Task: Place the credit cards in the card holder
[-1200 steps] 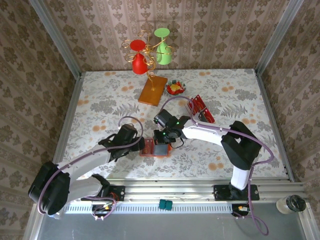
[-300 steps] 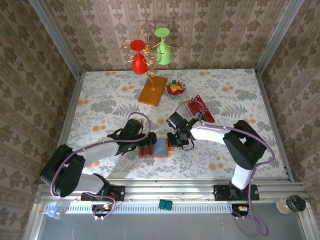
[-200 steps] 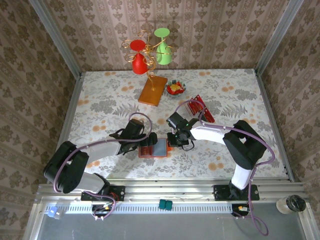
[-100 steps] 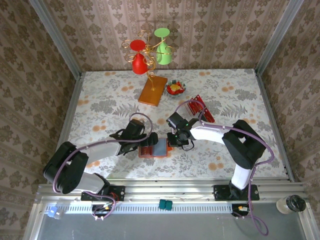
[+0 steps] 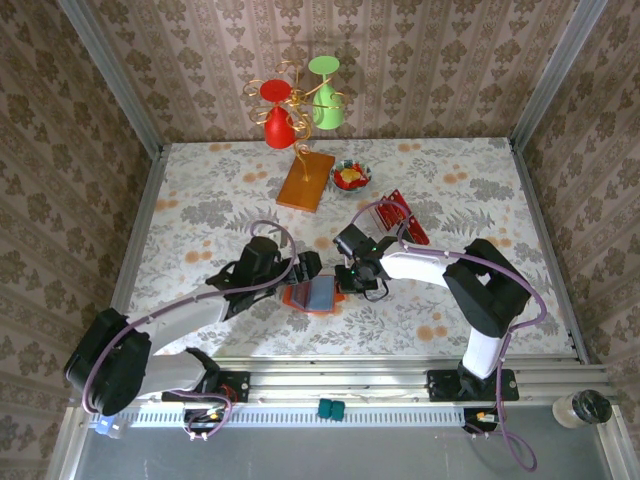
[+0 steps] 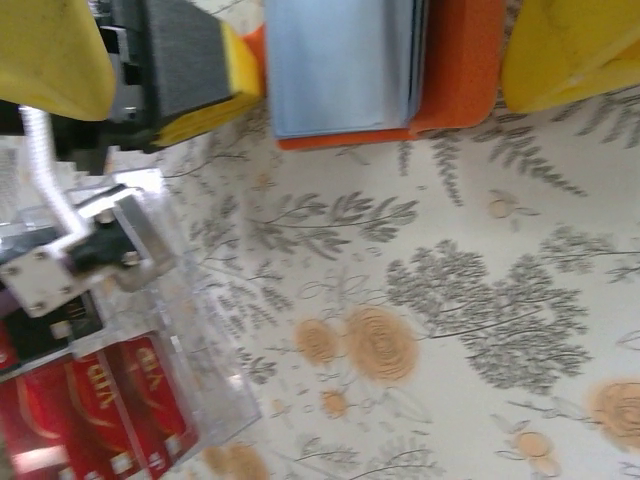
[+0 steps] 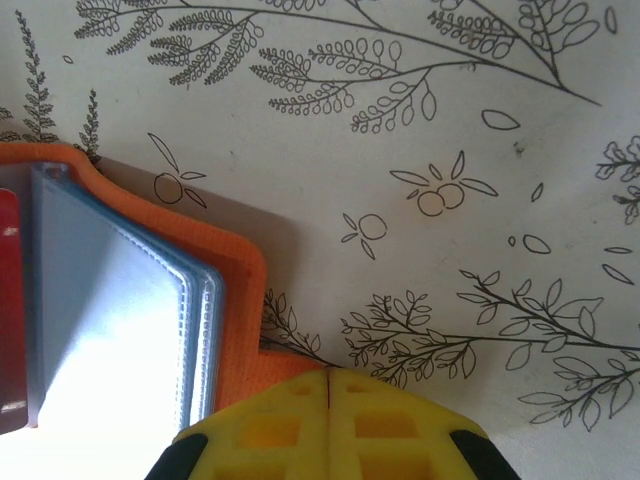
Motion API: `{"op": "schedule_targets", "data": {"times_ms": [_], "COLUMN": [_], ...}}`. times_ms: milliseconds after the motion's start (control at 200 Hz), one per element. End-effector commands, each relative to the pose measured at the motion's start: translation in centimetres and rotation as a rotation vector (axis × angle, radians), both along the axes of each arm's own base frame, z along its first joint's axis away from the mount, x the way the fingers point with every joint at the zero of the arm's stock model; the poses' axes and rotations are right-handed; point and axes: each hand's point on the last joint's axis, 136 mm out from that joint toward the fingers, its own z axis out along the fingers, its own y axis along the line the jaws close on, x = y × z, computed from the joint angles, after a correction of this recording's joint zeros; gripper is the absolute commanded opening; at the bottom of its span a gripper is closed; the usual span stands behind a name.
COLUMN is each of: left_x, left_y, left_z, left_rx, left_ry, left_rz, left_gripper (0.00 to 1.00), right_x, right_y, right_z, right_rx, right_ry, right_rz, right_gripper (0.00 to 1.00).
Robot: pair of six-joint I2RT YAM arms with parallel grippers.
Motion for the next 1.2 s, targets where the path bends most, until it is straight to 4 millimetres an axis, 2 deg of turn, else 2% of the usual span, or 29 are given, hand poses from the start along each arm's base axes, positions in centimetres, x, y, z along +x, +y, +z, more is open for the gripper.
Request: {"op": "schedule_targets", "data": {"times_ms": [0,200,355,410,450,510,620,930,1105,1195], "left_x": [-0.8,-1.1,-1.5,-1.6,-1.7,-1.8,-1.9,-1.9,-2.3,-2.6], "left_y": [-2.0,-3.6,-4.5,-4.7,-4.9,-5.1,-5.4,-5.9,-6.4,-6.8], "left_z": [1.0,1.6,0.9,0.7,0.5,0.2,0.1,-0.7,-2.7,-3.6], "left_rx": [-0.099,-0.124,-0.123,-0.121,-0.119,-0.117,-0.111,-0.086,-0.051,-0.026], "left_ry": [0.012,0.000,0.013,0.014,0.015,0.018,0.013,0.017,0.045,0.057], "left_rz": [-0.038,-0.053,-0.064,-0.064,-0.062,-0.064,-0.062,-0.062,-0.076,-0.094], "left_gripper": [1.00,1.00,1.00,1.00,1.00,1.00,1.00,1.00,1.00,1.00], "right_x": [0.8,1.6,2.8,3.1,3.3,3.7,4.3,4.7,4.5,4.3], "right_y": [1.0,1.2,1.3,1.1,1.0,0.4,-0.8,-4.5,-6.4,-7.7], "right_z": [0.0,0.6,1.3,1.5,1.8,2.2,3.3,6.4,8.9,9.6], "right_rx": [0.034,0.058,0.079,0.081,0.084,0.083,0.093,0.091,0.102,0.090], "right_ry": [0.000,-0.007,-0.015,-0.017,-0.021,-0.027,-0.043,-0.090,-0.147,-0.163], "right_rz": [-0.018,-0.029,-0.042,-0.046,-0.050,-0.065,-0.097,-0.183,-0.221,-0.240], "right_gripper": [0.04,0.04,0.04,0.05,0.09,0.21,0.31,0.34,0.34,0.35]}}
